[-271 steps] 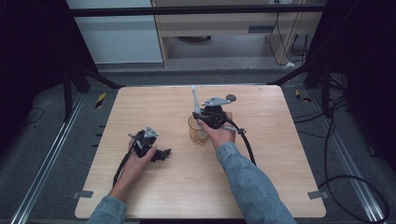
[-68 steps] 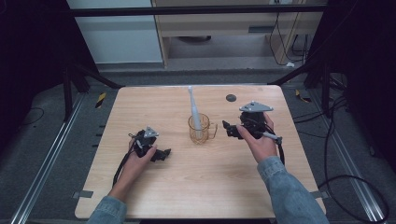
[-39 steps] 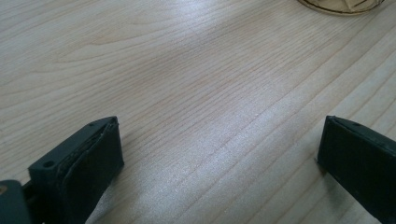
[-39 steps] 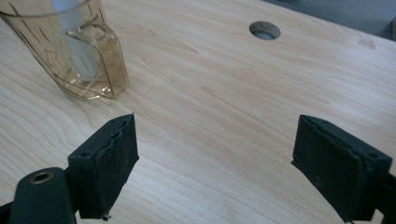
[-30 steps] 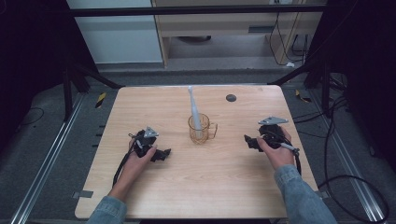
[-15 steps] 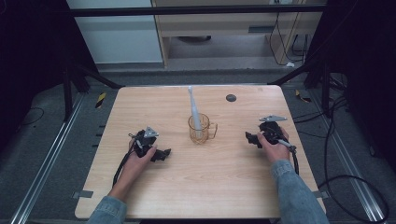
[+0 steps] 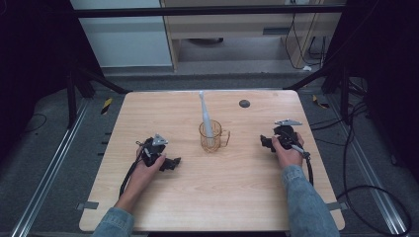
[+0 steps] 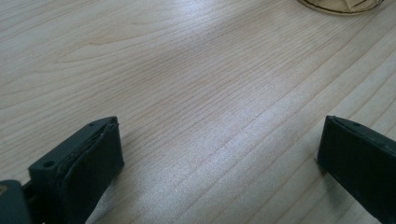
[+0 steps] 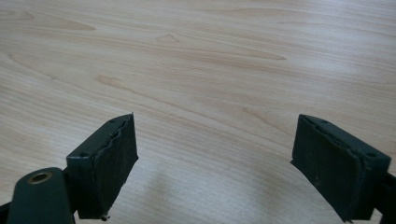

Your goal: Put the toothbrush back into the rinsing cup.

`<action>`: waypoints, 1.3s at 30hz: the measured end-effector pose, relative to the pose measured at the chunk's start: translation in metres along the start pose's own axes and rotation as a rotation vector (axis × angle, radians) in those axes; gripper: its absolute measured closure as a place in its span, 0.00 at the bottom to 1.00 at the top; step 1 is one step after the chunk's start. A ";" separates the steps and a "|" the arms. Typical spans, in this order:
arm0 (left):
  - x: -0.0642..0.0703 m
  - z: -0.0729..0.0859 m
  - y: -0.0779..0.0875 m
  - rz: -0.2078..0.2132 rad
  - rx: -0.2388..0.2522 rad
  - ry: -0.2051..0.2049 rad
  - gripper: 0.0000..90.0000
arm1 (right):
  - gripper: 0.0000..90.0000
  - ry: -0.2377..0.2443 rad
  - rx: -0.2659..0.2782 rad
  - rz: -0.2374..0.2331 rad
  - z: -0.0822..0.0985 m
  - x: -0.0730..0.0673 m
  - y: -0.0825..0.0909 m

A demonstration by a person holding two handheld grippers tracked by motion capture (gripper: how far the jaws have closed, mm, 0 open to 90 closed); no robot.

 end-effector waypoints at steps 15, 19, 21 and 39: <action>0.000 0.000 0.000 0.000 0.000 0.000 0.00 | 0.14 -0.054 -0.031 0.034 0.003 0.012 -0.017; 0.000 0.000 0.000 0.000 0.000 0.000 0.00 | 0.14 -0.060 -0.043 0.030 0.005 0.011 -0.020; 0.000 0.000 0.000 0.000 0.000 0.000 0.00 | 0.13 -0.058 -0.050 0.029 0.006 0.010 -0.021; 0.000 0.000 0.000 0.001 0.000 0.000 0.00 | 0.03 -0.018 -0.057 0.062 0.010 0.007 -0.025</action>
Point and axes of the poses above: each handheld gripper's, and its own axes: y roughly backward along the jaws, z roughly out of its underside, x roughly to its right, the point moved 6 cm from there along -y, roughly forward along the jaws, and after that the axes turned 6 degrees about z, right-handed, at the moved point
